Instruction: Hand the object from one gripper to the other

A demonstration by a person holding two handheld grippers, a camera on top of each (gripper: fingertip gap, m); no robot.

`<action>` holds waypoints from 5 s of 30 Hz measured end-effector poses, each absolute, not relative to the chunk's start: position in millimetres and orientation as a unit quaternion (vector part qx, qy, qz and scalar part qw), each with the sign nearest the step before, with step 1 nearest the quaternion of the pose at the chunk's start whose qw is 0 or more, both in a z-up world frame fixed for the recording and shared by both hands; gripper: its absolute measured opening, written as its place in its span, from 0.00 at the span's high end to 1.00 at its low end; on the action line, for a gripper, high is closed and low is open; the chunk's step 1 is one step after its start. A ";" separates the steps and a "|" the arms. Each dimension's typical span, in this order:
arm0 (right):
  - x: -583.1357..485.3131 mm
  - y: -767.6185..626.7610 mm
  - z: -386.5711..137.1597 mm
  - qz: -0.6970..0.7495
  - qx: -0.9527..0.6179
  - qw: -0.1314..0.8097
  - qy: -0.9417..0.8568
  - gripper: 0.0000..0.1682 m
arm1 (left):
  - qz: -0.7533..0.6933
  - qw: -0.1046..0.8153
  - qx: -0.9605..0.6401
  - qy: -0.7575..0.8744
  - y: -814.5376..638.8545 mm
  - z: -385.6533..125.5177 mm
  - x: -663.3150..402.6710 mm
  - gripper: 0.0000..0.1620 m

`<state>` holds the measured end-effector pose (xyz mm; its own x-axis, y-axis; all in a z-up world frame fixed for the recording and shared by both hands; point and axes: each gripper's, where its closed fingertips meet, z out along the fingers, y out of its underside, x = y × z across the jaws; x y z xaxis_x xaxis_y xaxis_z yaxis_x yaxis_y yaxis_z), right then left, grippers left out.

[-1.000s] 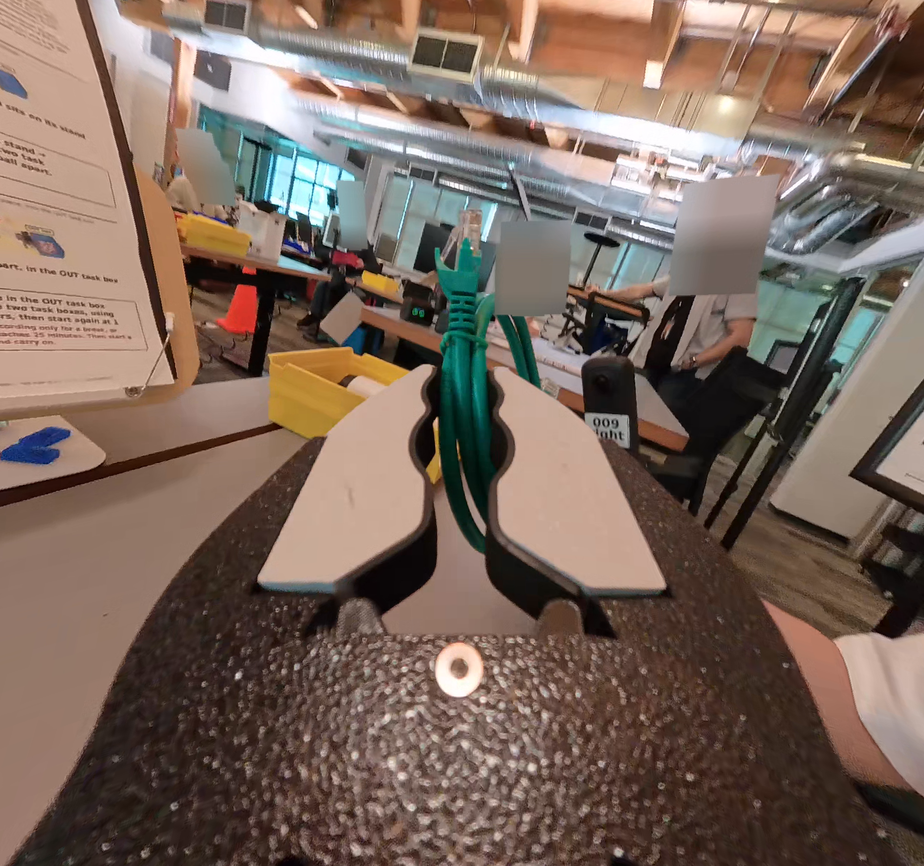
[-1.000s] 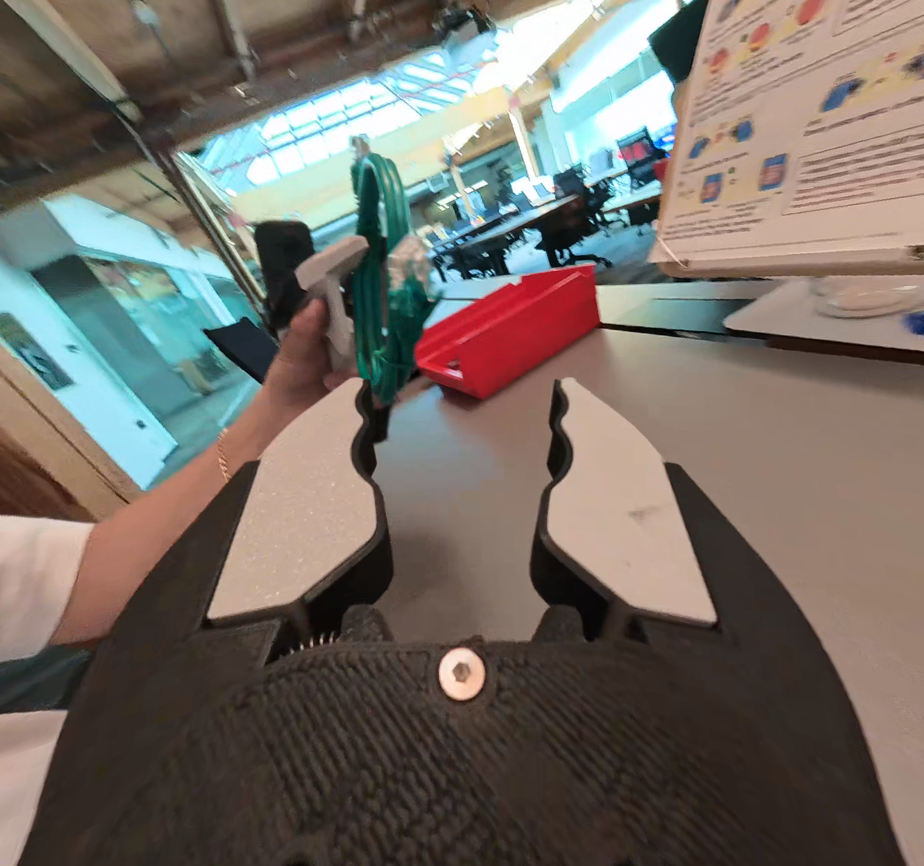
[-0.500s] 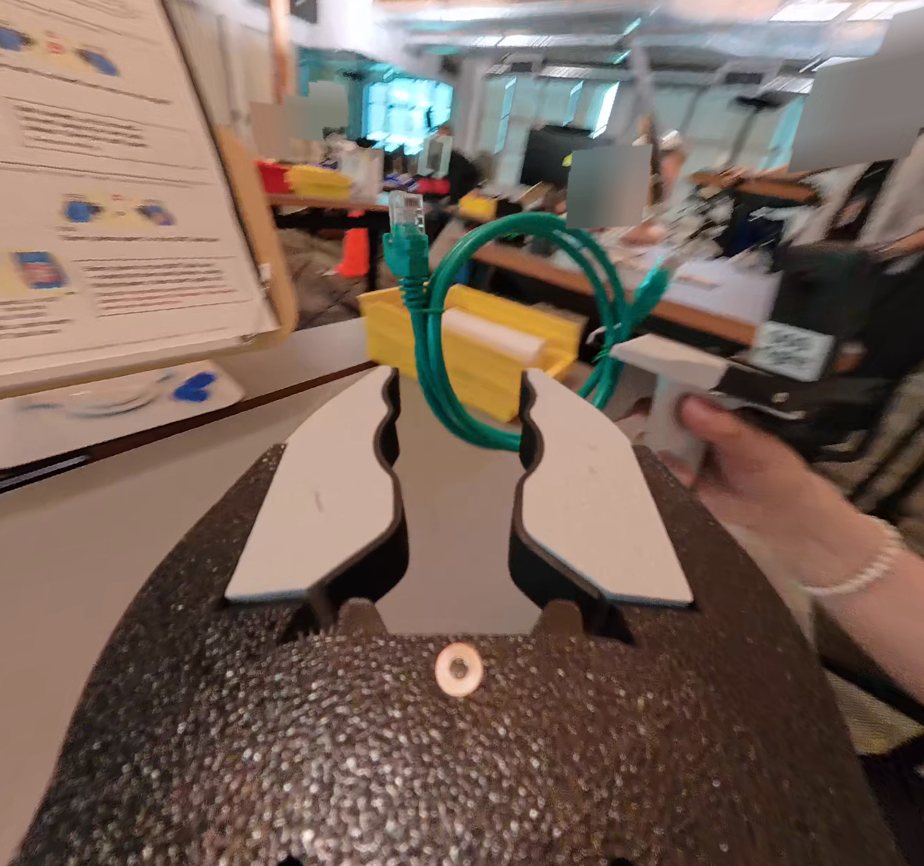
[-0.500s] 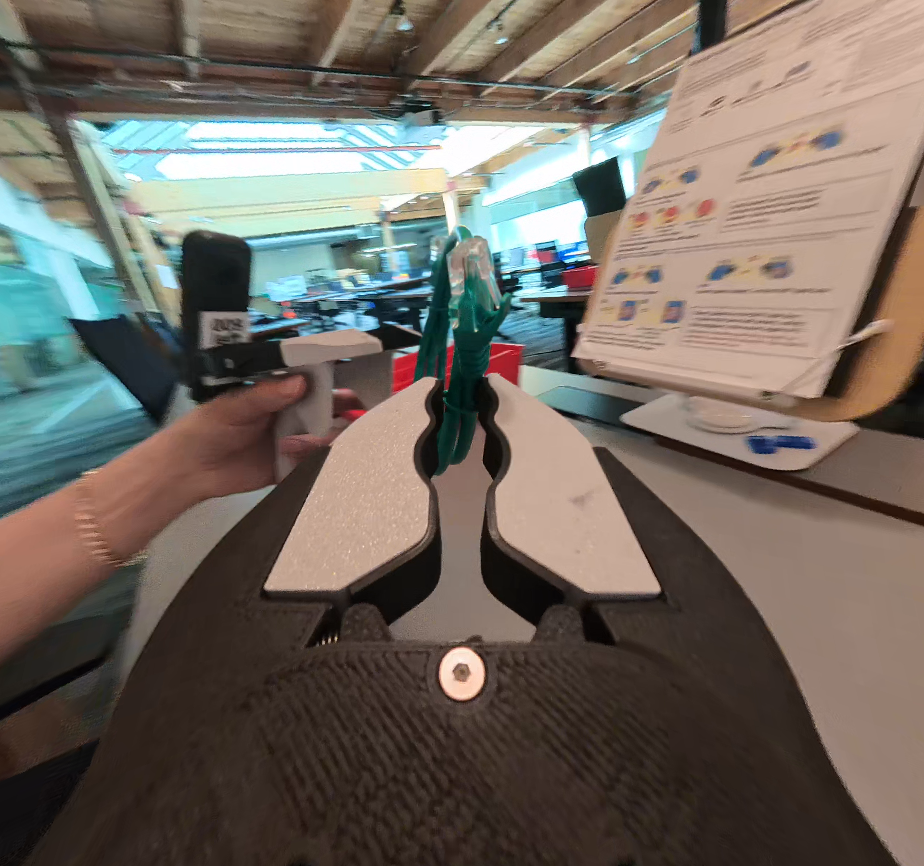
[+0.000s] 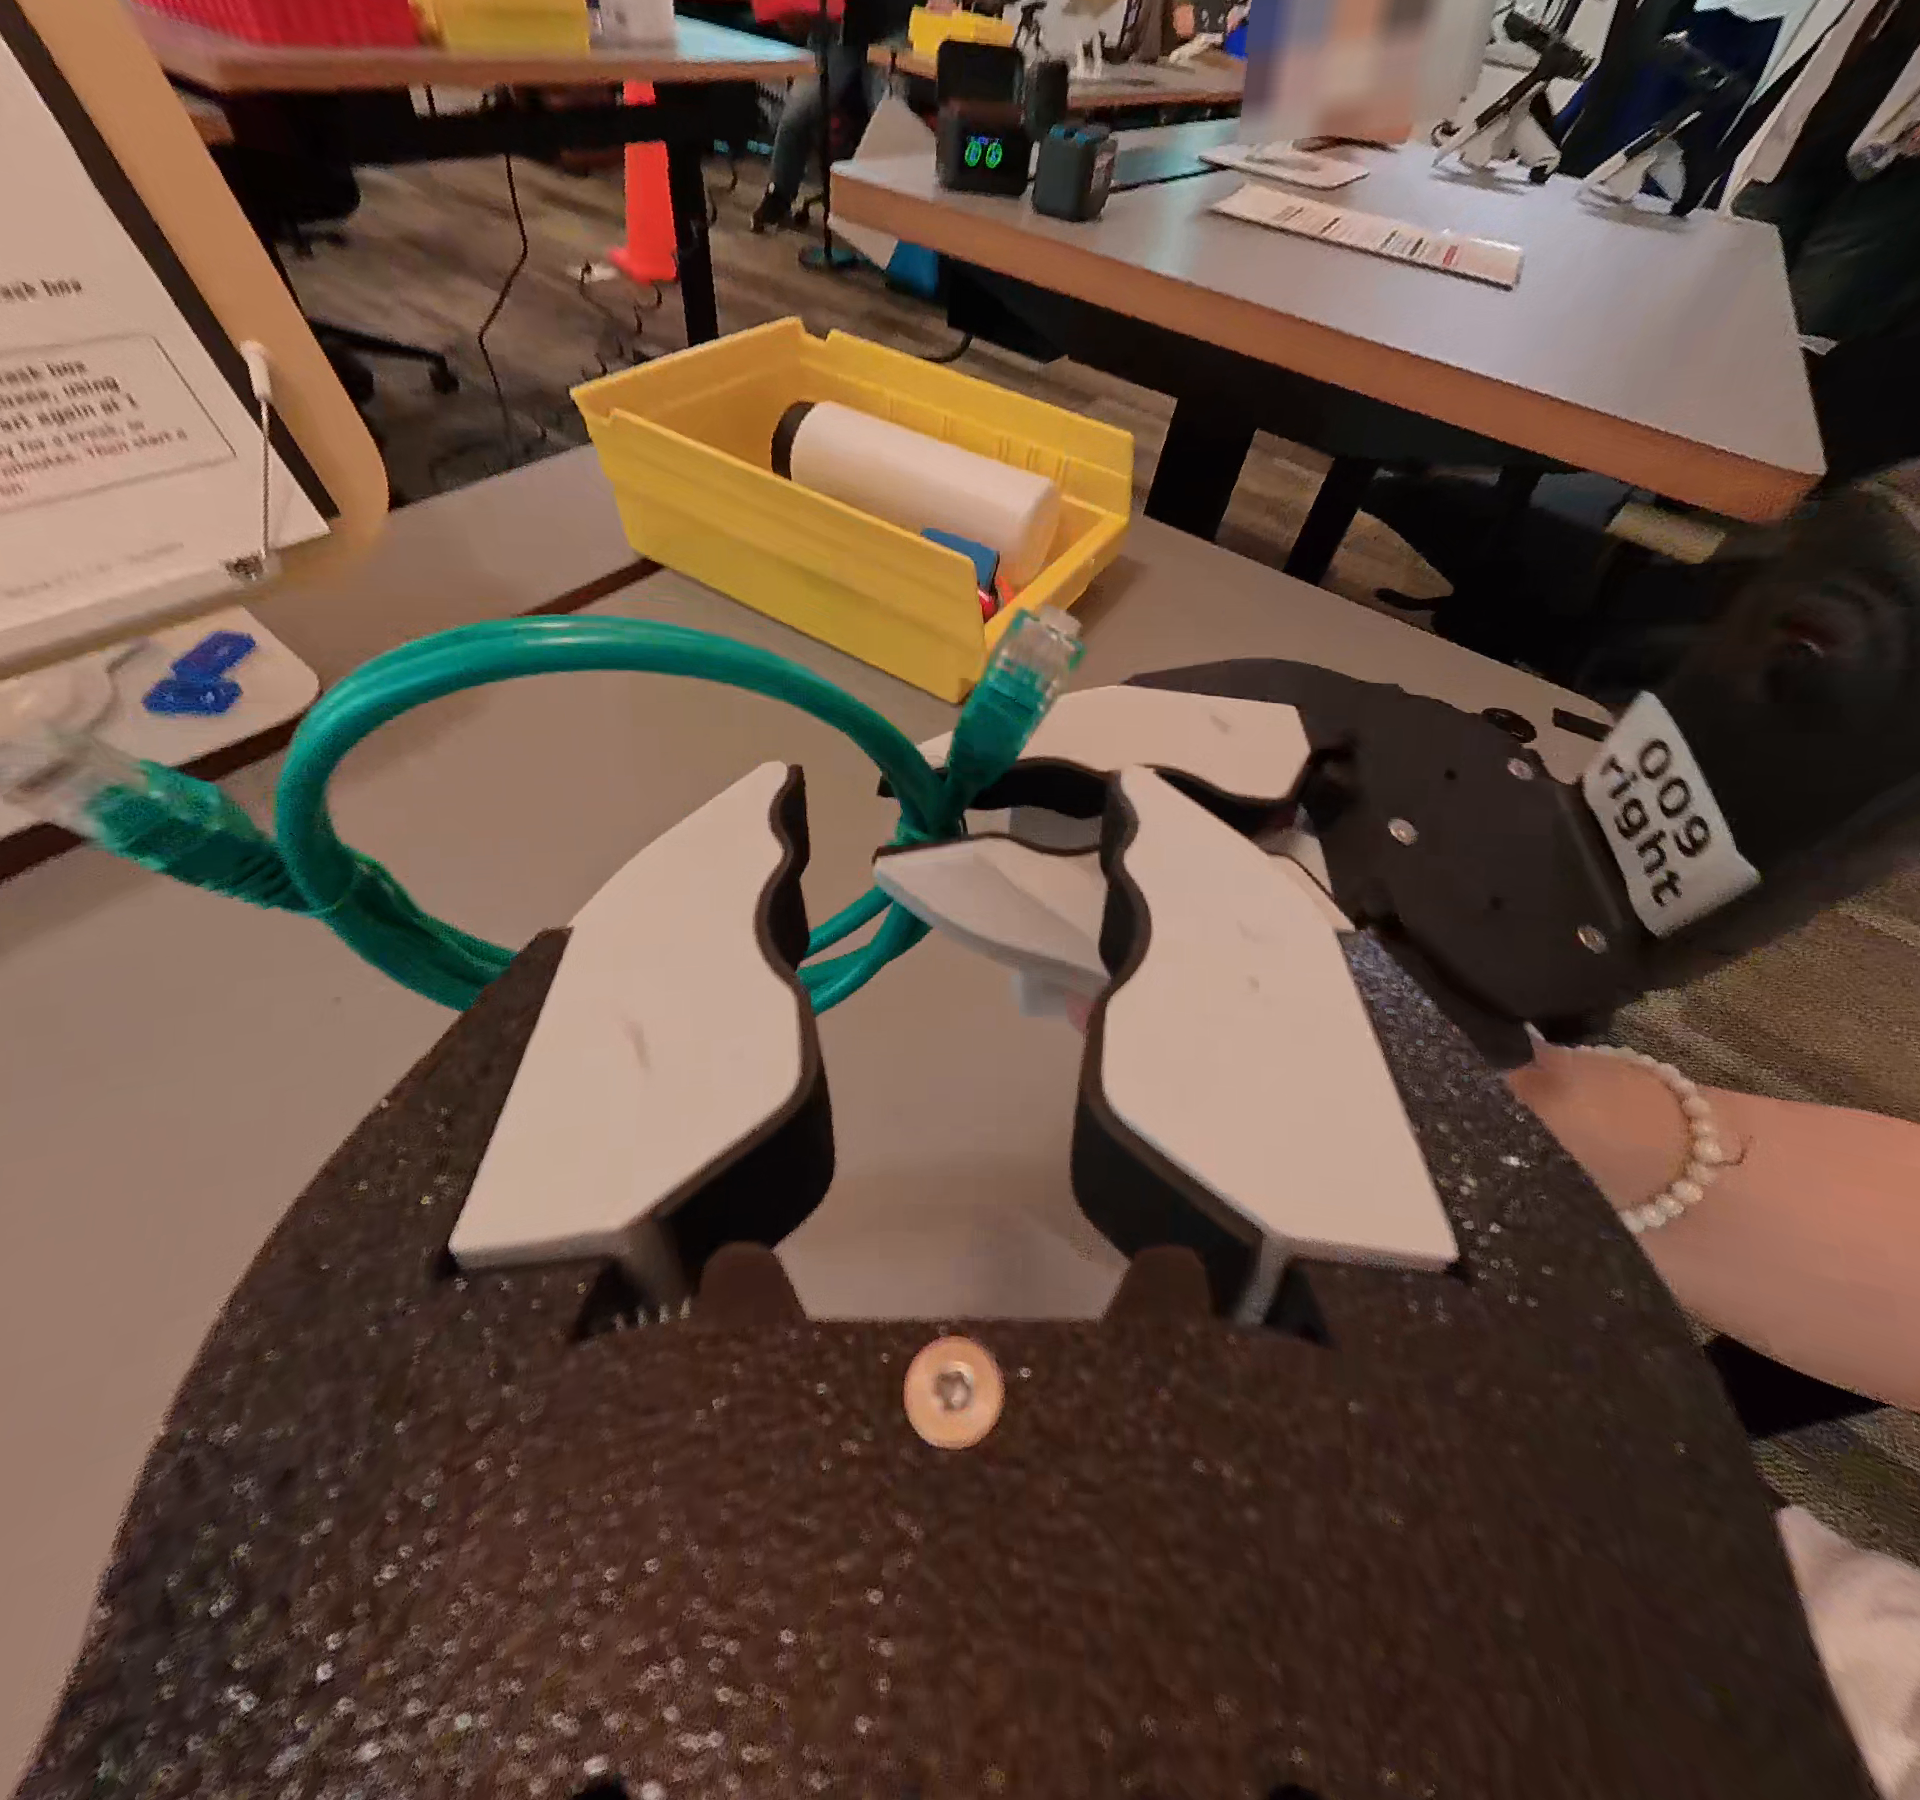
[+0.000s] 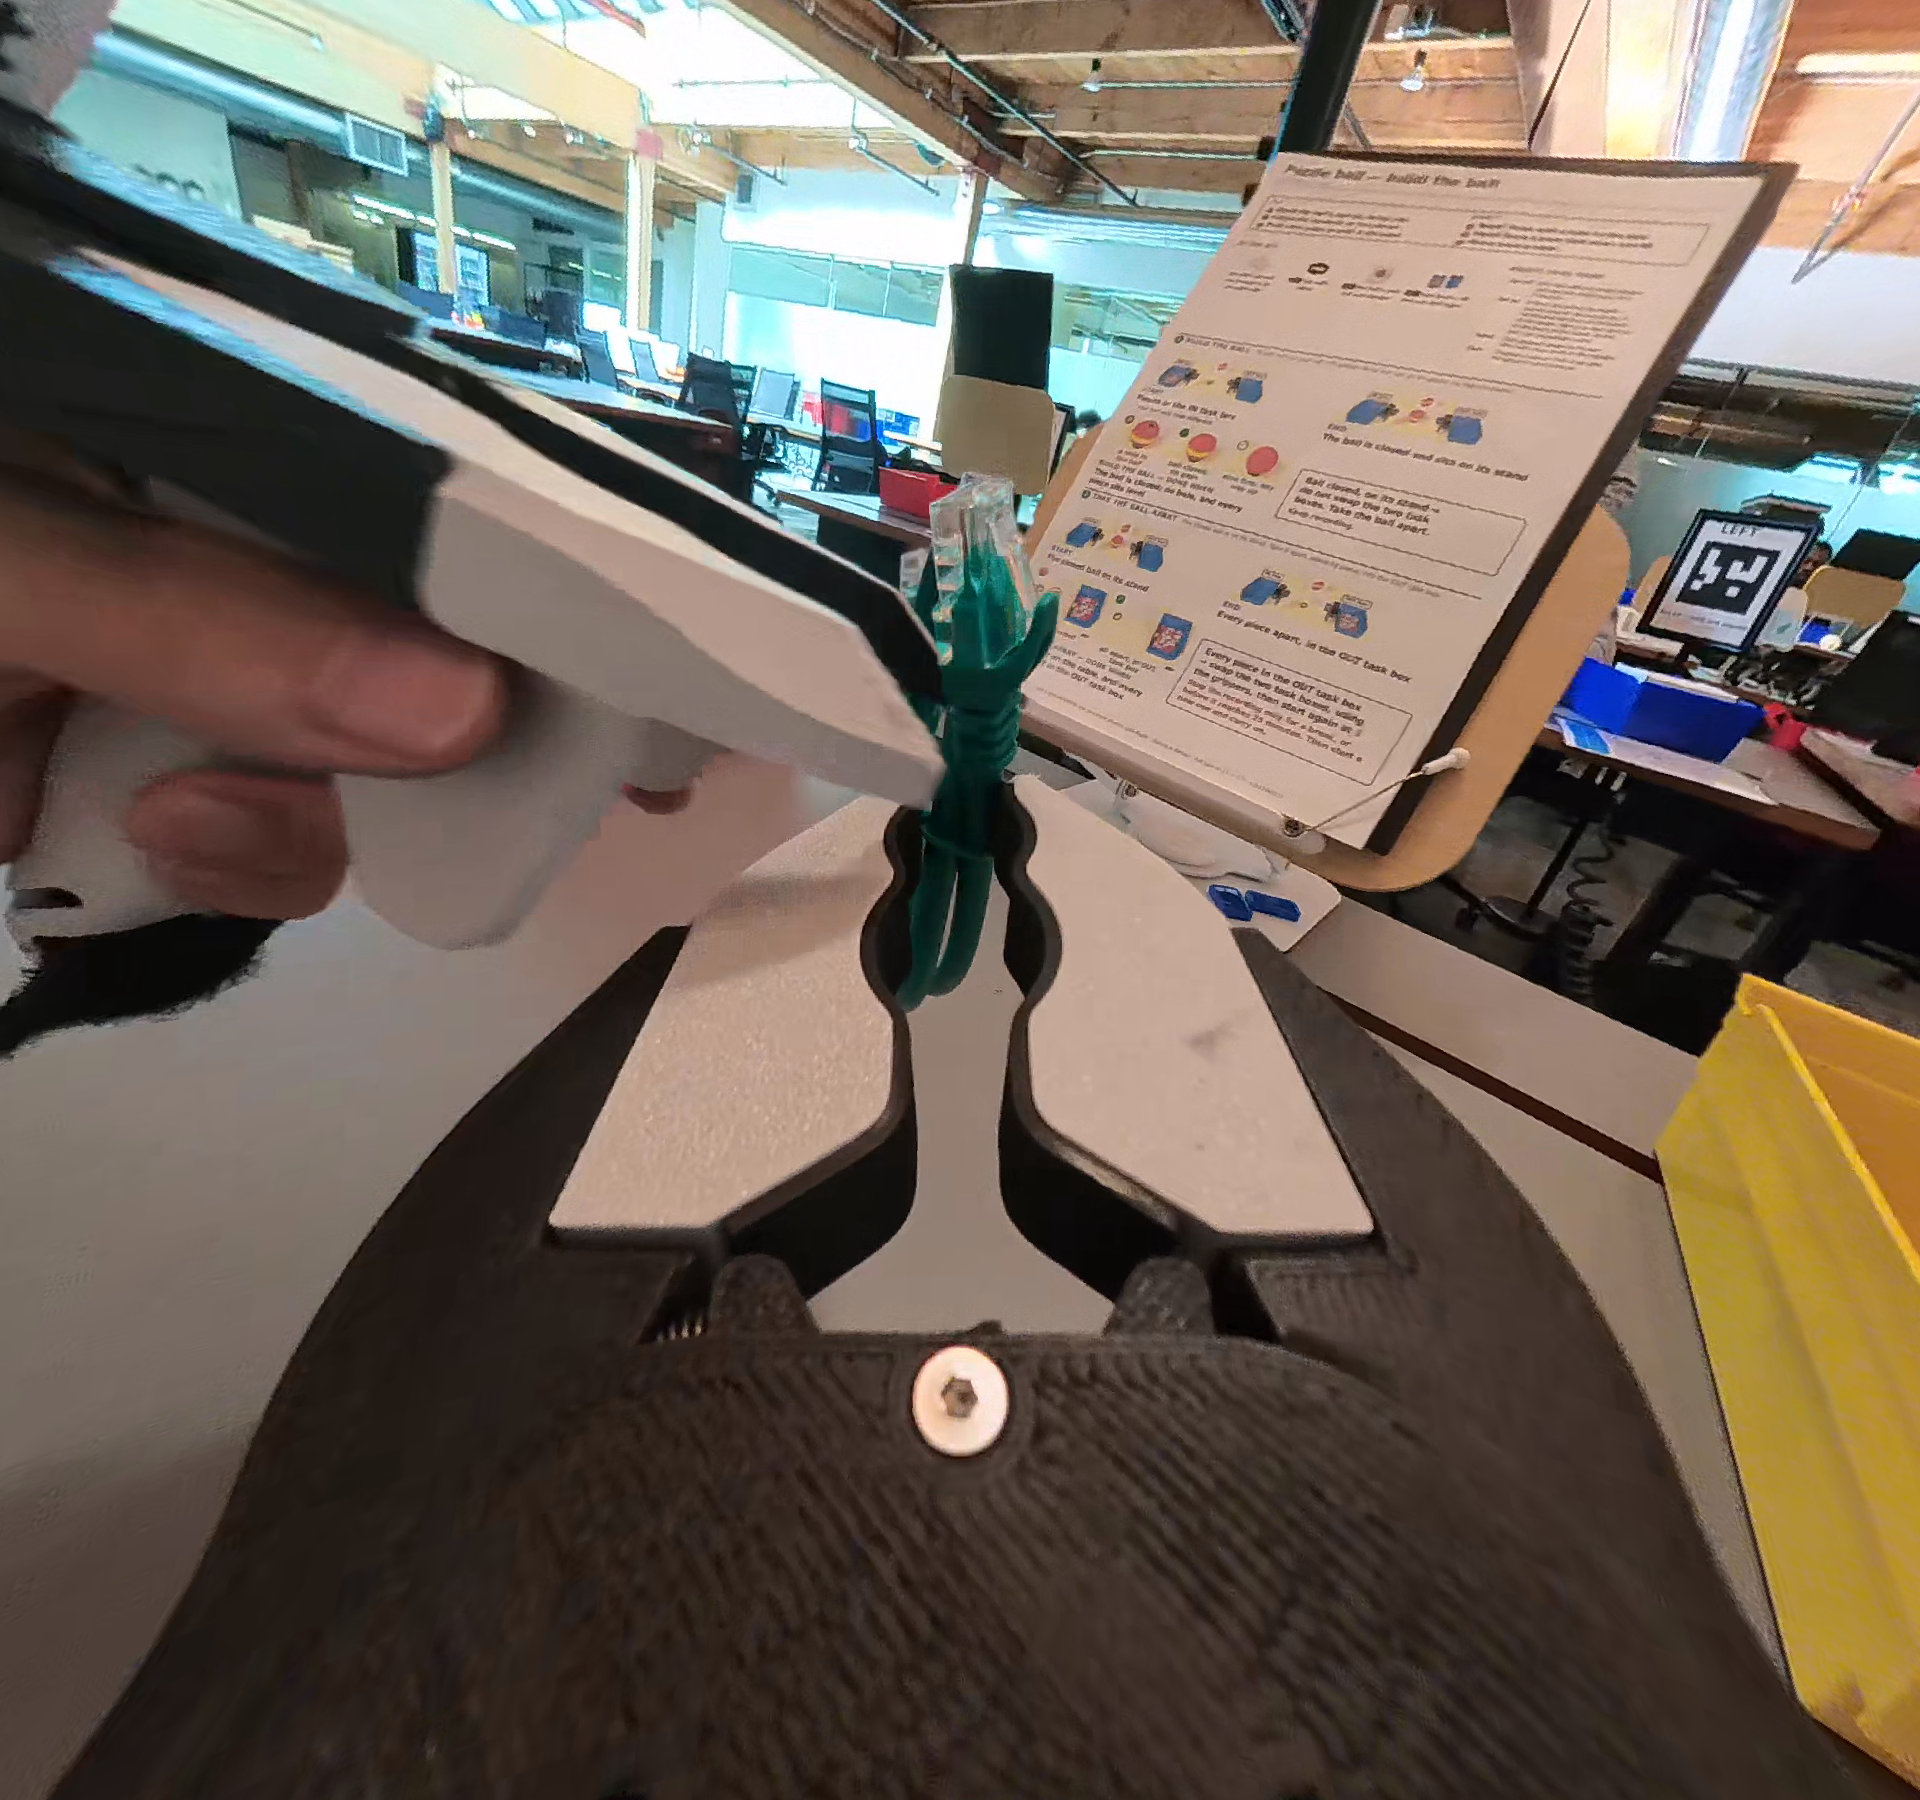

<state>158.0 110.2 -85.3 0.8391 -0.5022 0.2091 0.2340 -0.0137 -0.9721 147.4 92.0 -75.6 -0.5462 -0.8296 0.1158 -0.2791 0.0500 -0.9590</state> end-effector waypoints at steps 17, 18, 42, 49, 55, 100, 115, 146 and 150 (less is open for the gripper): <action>149.3 99.6 -76.3 0.106 -0.624 0.762 0.138 0.53 | -0.683 0.216 -0.249 0.652 104.9 -39.2 123.2 0.88; 148.1 96.6 -76.8 0.175 -0.609 0.759 0.149 0.51 | -0.709 0.168 -0.211 0.652 99.7 -34.7 110.7 0.88; 174.5 83.7 -74.9 0.119 -0.560 0.797 0.191 0.97 | -0.724 0.198 -0.279 0.600 142.4 -37.8 120.0 0.92; 195.5 78.0 -89.4 -0.073 -0.638 0.731 0.231 0.97 | -0.546 0.424 -0.312 0.652 157.1 -26.7 134.0 0.71; 179.6 91.7 -92.5 -0.141 -0.685 0.696 0.163 0.97 | -0.419 0.374 -0.260 0.786 120.1 -48.5 131.2 0.71; 127.9 107.6 -76.8 -0.451 -0.596 0.654 -0.121 0.91 | -0.728 -0.137 -0.499 0.450 141.2 -69.2 141.0 0.74; 162.2 89.6 -70.4 0.014 -0.558 0.819 0.135 0.67 | -0.764 -0.090 -0.341 0.540 141.7 -40.1 116.8 0.94; 160.8 96.1 -83.3 -0.204 -0.673 0.709 0.050 0.92 | -0.485 0.202 -0.327 0.786 121.6 -65.4 117.9 0.78; 153.0 100.3 -82.5 -0.205 -0.673 0.710 0.038 0.92 | -0.474 0.189 -0.332 0.793 120.3 -70.3 119.6 0.95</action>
<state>153.0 100.3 -82.5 0.9134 -0.3417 0.2213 0.2389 0.0098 -0.9710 119.6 120.3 -70.3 -0.7085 -0.7056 0.0156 -0.3482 0.3303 -0.8773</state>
